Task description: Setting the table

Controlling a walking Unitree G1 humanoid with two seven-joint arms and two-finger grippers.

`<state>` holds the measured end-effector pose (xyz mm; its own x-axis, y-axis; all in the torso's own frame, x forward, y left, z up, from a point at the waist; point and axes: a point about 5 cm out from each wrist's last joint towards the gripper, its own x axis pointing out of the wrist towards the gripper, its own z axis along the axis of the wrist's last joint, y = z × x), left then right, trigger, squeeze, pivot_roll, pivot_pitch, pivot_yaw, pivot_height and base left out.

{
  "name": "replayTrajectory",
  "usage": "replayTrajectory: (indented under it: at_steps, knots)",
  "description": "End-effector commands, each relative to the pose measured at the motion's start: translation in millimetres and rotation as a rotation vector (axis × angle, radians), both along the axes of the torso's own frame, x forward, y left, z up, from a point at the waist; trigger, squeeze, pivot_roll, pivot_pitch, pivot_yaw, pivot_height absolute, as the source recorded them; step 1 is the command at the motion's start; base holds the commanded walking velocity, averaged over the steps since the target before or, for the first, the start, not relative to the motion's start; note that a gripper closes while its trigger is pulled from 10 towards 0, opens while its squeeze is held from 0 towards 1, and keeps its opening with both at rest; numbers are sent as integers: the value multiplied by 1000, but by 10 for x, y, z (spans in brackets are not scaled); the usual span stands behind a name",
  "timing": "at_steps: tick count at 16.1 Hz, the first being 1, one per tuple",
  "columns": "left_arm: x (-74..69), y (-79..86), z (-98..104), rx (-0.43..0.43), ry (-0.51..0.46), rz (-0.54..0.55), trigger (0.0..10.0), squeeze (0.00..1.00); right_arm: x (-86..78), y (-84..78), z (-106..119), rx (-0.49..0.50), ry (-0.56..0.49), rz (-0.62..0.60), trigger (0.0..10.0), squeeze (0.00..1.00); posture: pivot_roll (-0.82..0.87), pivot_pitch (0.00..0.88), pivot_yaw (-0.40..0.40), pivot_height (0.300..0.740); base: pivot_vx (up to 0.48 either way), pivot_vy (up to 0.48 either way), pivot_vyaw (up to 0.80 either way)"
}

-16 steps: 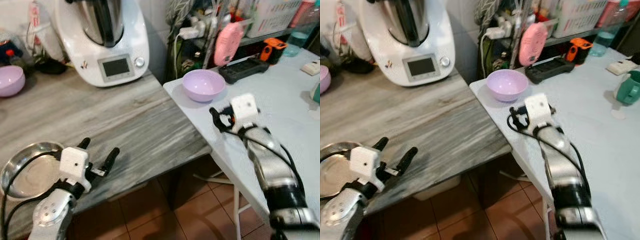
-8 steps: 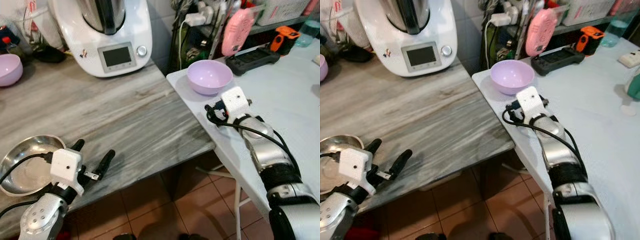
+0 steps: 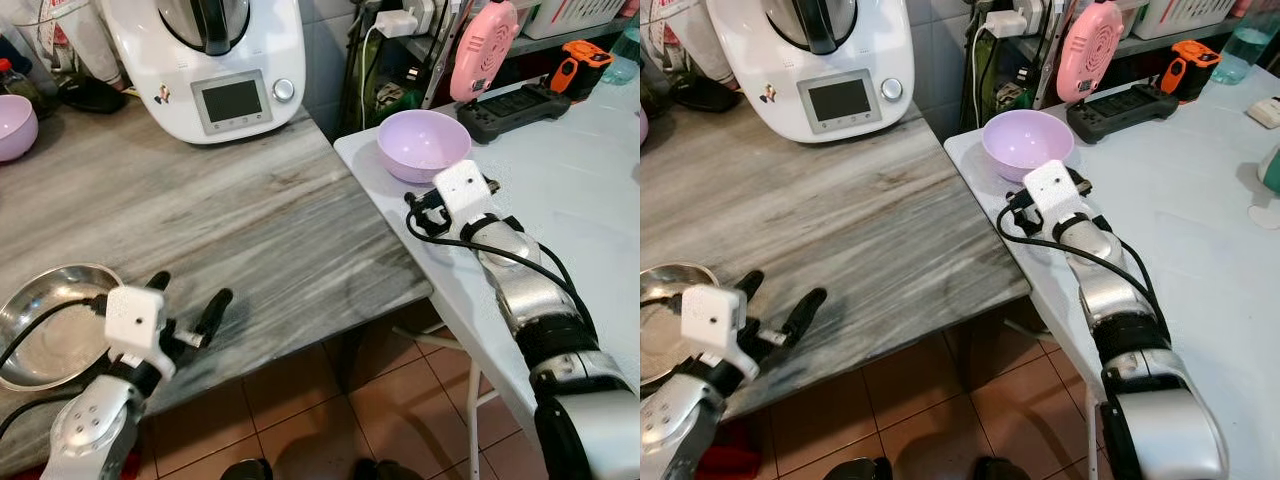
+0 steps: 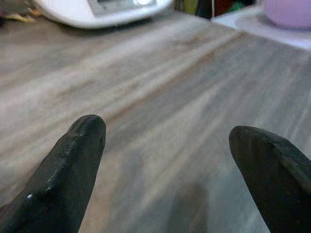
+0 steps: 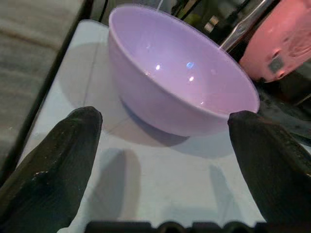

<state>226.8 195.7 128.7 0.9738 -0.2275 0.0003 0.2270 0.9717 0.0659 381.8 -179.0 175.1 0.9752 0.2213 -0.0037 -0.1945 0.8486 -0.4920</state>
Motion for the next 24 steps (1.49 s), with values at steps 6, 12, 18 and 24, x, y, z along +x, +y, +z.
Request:
replayTrajectory:
  at_steps: [6,12,18,24]
  knots:
    - [343,-139,85,-56,-71,71,10000,0,-457,-219,7,120,-188,-145,10000,0,66,37,2,740,0,0,0]
    - [516,-267,70,-61,-93,61,10000,0,-929,-333,-114,201,-202,-245,10000,0,3,0,39,740,0,0,-67]
    - [598,-453,51,-117,-82,-52,10000,0,-1173,-155,-164,260,-197,-241,10000,0,-47,0,74,740,0,0,-740]
    - [594,-500,57,-129,-103,-111,10000,0,-1263,-55,-134,276,-201,-213,10000,0,-51,0,74,740,0,0,0]
